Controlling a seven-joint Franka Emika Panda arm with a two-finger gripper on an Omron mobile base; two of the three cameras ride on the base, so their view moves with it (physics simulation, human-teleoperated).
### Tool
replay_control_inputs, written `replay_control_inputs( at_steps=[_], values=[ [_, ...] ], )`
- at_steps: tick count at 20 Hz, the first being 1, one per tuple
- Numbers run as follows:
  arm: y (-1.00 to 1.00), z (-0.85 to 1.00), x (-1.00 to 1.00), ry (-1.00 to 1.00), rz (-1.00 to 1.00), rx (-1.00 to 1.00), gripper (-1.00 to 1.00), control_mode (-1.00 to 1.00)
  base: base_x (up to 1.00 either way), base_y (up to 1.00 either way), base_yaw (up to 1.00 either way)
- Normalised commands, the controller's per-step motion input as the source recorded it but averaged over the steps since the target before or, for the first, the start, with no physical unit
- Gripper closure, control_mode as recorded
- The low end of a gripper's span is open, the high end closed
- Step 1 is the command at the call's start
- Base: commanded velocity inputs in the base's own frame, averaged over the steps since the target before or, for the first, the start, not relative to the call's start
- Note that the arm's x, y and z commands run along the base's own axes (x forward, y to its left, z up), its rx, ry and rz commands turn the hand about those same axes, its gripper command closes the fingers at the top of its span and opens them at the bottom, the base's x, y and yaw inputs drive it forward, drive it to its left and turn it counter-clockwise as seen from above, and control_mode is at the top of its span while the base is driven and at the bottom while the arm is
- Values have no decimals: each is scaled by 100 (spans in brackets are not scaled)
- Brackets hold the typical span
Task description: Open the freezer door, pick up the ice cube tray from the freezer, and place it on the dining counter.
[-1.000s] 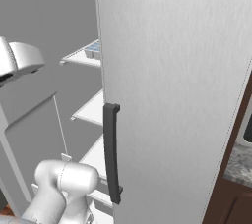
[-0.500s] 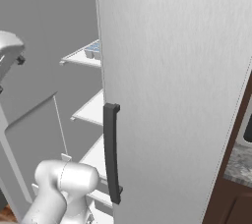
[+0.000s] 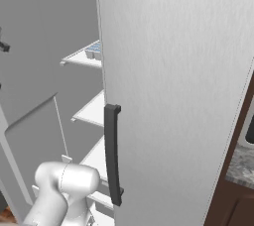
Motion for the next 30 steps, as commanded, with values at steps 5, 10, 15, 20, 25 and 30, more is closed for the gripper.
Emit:
replay_control_inputs(
  at_steps=[5,10,15,20,25,30],
  values=[
    [1,31,8,2,15,-18,-100,-100,0,0,0],
    [11,10,26,6,14,-12,-100,-100,0,0,0],
    [21,-14,34,0,7,-13,-100,-100,0,0,0],
    [1,-32,42,0,1,-16,-100,-100,0,0,0],
    [-6,-33,49,0,0,-11,-100,-100,0,0,0],
    [-4,-11,56,0,0,-3,-100,-100,0,0,0]
  ],
)
